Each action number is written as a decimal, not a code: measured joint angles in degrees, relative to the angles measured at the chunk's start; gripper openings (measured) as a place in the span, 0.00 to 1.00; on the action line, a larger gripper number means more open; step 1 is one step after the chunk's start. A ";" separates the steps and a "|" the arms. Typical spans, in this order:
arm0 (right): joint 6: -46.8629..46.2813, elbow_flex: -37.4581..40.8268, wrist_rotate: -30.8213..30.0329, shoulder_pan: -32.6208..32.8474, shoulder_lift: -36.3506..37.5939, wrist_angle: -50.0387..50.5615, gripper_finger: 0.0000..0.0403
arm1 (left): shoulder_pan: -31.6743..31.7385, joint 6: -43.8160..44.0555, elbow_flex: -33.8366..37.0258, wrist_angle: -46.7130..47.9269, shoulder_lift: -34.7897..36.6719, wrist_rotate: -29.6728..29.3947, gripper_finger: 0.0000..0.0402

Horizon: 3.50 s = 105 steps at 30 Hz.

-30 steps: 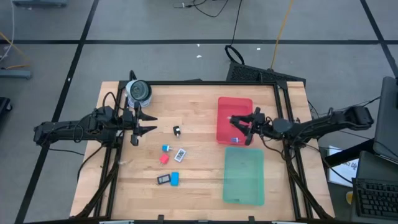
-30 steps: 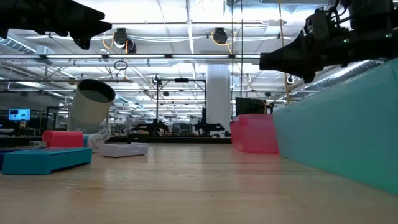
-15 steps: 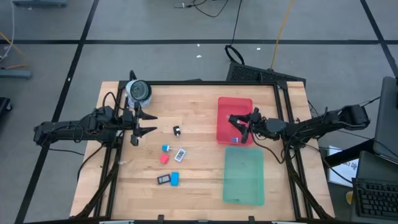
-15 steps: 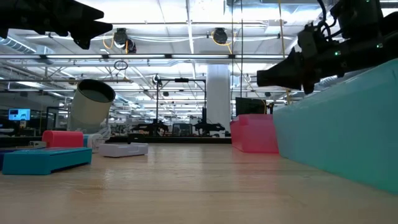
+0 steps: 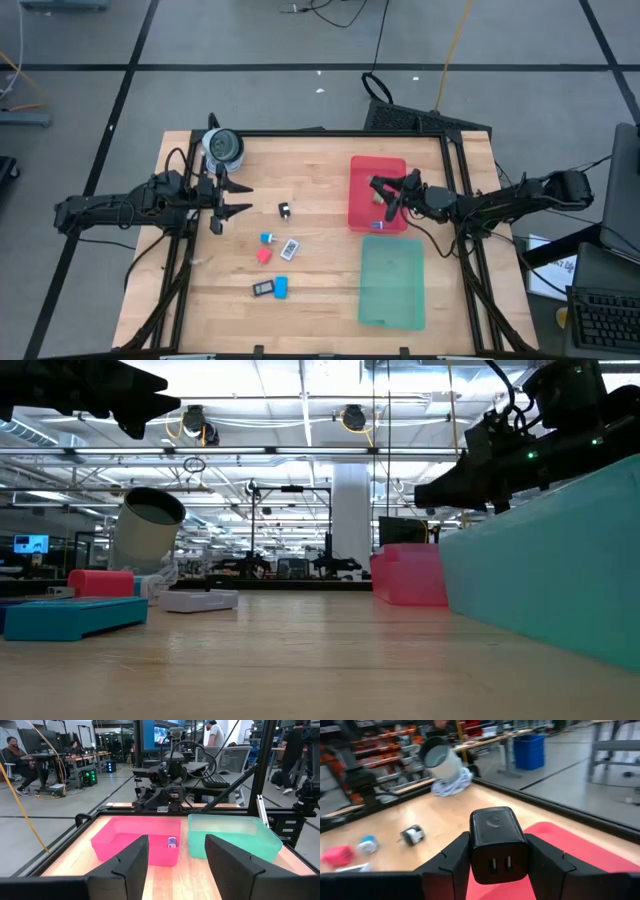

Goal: Pick & Place Office items
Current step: Put the left black charger adapter into the red bin

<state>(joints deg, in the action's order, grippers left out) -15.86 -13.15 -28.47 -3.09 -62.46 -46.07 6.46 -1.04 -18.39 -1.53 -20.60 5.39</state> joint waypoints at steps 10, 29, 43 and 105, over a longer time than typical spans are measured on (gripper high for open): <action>-2.99 0.00 -7.34 0.00 0.00 4.05 0.36 | 0.00 -0.02 0.00 0.01 0.00 0.00 0.42; -7.98 1.70 -12.24 -0.31 0.02 6.04 0.36 | 0.00 -0.01 0.00 0.00 0.00 0.02 0.40; -8.94 2.84 -12.28 -0.33 0.01 6.04 0.36 | 0.00 -0.02 0.00 -0.01 -0.01 0.01 0.48; -8.83 2.91 -12.26 -0.33 0.01 6.08 0.42 | 0.00 -0.02 0.00 -0.01 -0.01 0.00 0.53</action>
<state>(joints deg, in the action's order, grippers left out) -24.69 -10.24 -40.73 -3.42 -62.45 -39.99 6.46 -1.06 -18.39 -1.54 -20.61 5.39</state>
